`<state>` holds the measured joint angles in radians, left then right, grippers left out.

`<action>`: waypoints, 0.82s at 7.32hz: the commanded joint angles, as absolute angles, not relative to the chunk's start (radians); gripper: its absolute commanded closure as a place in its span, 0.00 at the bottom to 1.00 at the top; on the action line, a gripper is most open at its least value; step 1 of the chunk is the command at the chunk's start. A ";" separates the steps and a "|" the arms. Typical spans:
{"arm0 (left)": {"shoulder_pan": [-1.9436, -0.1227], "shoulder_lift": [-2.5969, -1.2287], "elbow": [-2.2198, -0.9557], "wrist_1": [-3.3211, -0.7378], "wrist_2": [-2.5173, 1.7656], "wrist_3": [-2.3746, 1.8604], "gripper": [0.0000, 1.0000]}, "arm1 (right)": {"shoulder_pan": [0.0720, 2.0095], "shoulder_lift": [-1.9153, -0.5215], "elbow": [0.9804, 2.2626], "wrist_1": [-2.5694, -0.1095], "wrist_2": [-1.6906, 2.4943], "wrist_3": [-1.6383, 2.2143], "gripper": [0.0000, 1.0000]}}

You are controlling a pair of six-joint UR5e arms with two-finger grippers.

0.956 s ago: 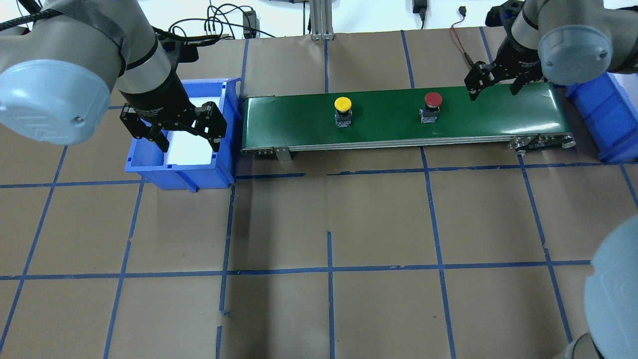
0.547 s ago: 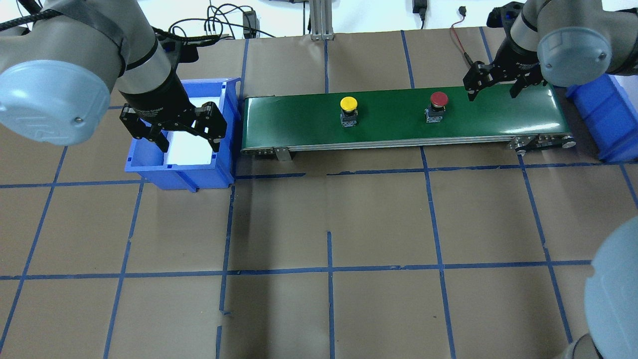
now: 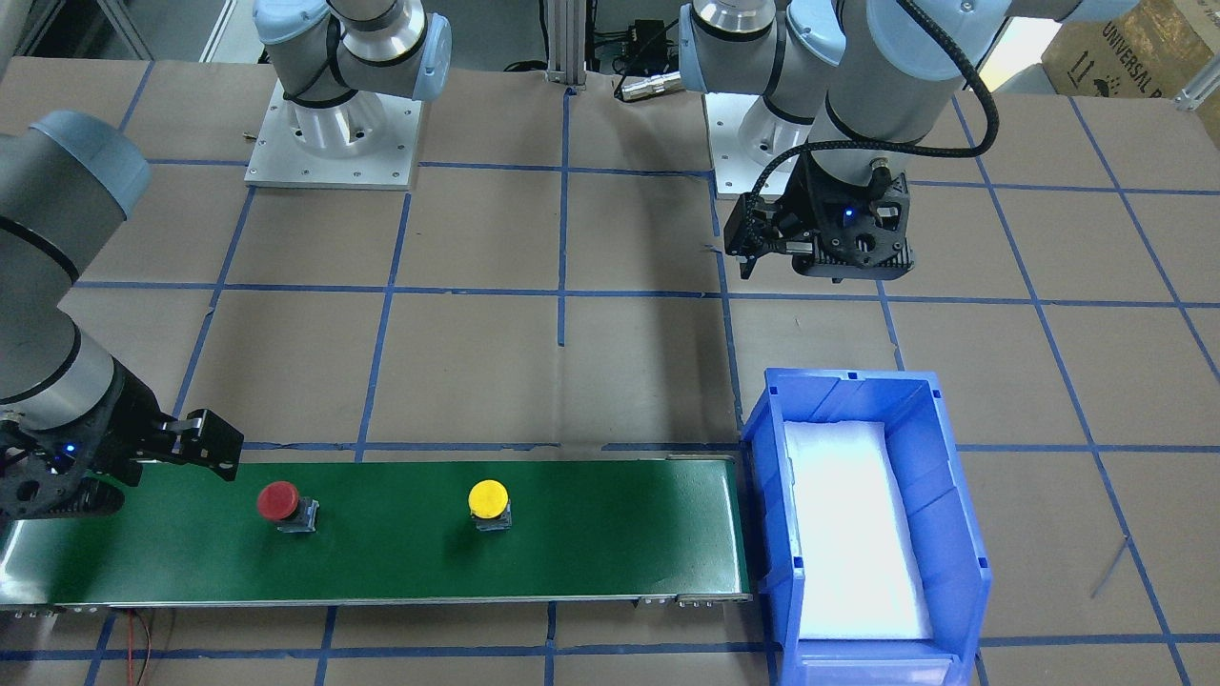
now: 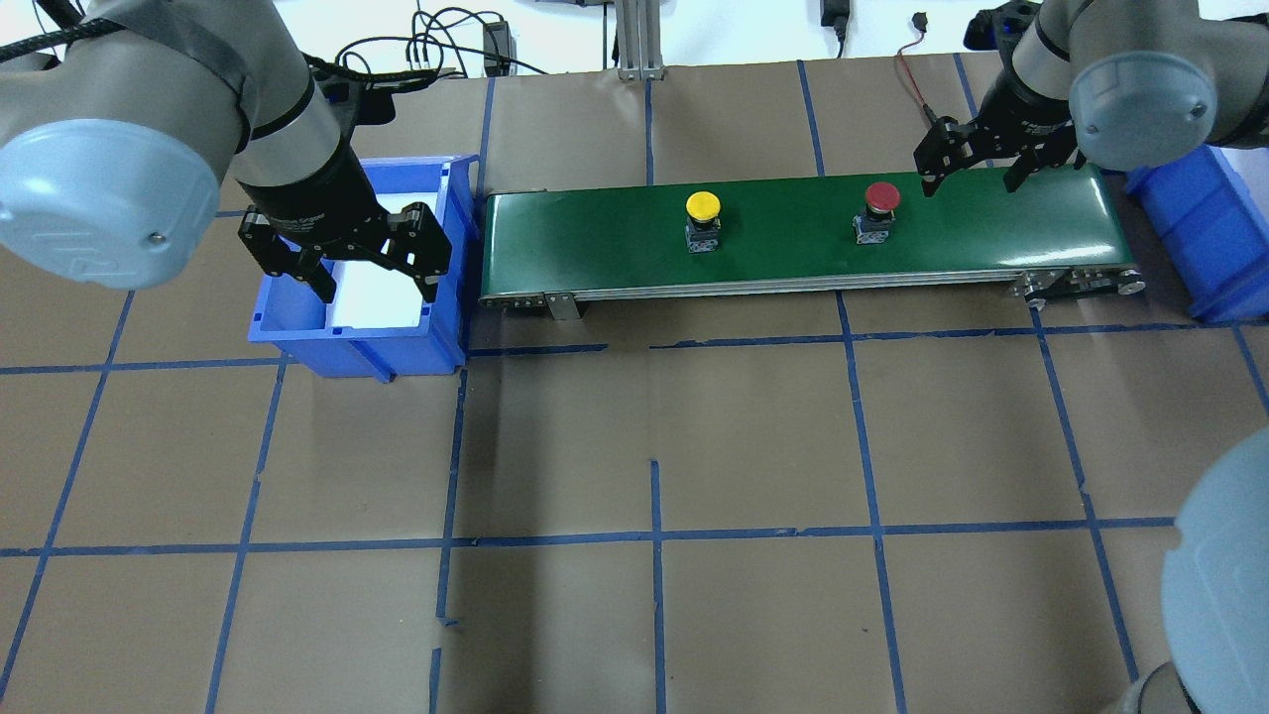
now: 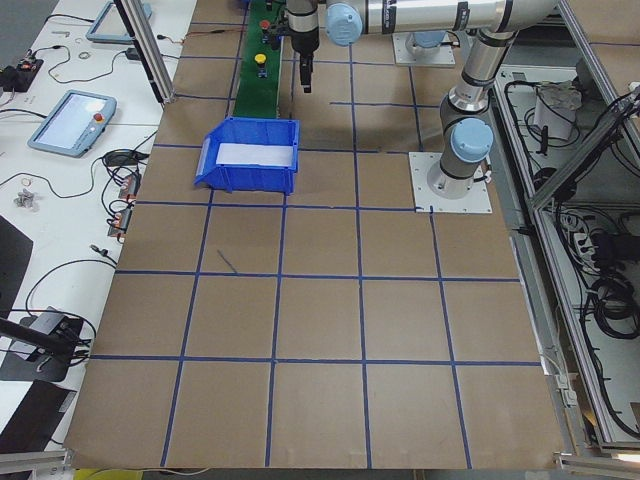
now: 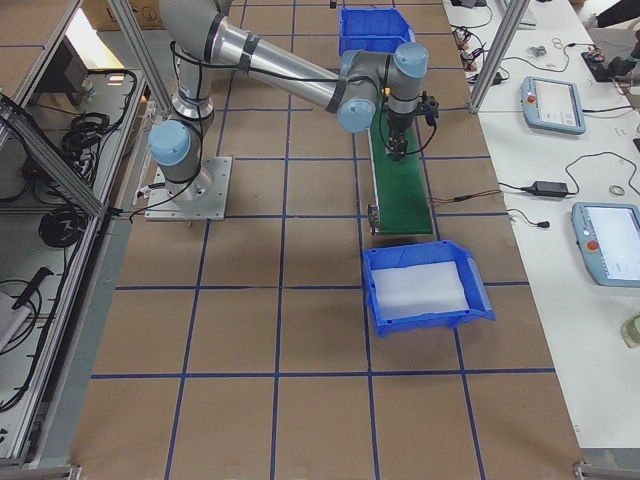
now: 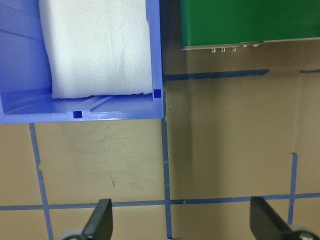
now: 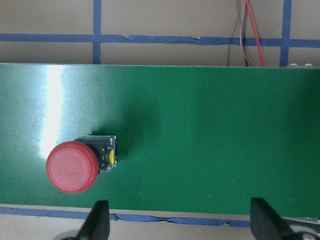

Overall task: Transport two buttons from left to right
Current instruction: 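Lower the right gripper over the approaching red button on the belt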

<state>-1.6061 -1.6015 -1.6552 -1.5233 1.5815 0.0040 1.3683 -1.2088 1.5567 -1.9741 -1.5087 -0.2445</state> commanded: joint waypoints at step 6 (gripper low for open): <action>-1.606 -1.601 -1.655 -1.523 1.582 0.005 0.04 | 1.408 -1.163 1.525 -1.988 -1.513 -0.221 0.00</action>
<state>-1.6061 -1.6015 -1.6550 -1.5232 1.5816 0.0046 1.3992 -1.1707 1.5365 -1.9830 -1.5167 -0.2238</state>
